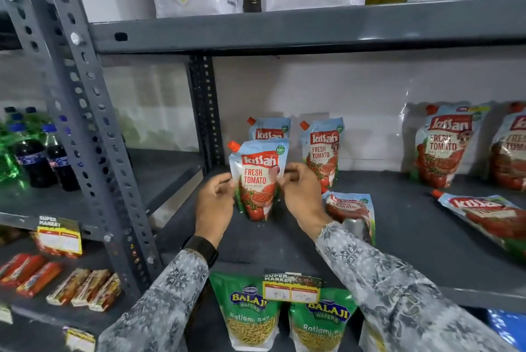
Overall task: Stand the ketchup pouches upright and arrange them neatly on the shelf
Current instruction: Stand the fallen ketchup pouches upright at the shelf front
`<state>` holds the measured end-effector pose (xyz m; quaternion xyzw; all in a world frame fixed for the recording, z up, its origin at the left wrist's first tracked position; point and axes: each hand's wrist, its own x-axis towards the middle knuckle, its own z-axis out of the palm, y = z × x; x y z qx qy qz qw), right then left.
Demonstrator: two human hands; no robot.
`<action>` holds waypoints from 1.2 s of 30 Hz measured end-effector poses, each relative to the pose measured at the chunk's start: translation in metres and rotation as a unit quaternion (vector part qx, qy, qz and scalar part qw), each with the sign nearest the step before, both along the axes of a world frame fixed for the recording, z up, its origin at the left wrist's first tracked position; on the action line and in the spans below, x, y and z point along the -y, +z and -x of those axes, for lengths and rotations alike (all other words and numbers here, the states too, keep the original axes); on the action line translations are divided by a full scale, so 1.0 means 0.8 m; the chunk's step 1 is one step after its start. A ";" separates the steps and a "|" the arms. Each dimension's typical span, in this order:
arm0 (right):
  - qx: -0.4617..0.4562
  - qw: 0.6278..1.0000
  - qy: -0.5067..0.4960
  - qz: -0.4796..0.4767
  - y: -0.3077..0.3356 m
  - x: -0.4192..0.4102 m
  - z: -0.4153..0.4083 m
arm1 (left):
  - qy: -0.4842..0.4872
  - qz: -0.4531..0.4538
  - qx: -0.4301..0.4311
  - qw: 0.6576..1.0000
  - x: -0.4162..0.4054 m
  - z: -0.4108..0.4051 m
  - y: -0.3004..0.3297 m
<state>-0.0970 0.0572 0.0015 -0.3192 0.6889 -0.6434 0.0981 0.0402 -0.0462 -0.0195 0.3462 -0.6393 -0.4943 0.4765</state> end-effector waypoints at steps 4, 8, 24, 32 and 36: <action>-0.079 0.997 0.002 0.027 0.043 -0.053 0.006 | 0.133 0.135 -0.040 0.981 -0.046 -0.009 0.009; -0.202 0.976 -0.077 -0.040 0.065 -0.119 0.055 | 0.016 0.224 0.033 0.974 -0.108 0.021 0.023; 0.269 0.962 0.005 -0.052 -0.014 -0.198 0.146 | -0.228 -0.208 0.156 0.938 -0.163 0.134 0.021; 0.109 0.990 0.001 0.094 0.035 -0.167 0.146 | -0.126 0.015 0.005 0.992 -0.161 0.136 0.038; 0.107 0.990 0.020 0.091 0.004 -0.144 0.143 | -0.068 0.059 0.028 0.996 -0.159 0.131 0.010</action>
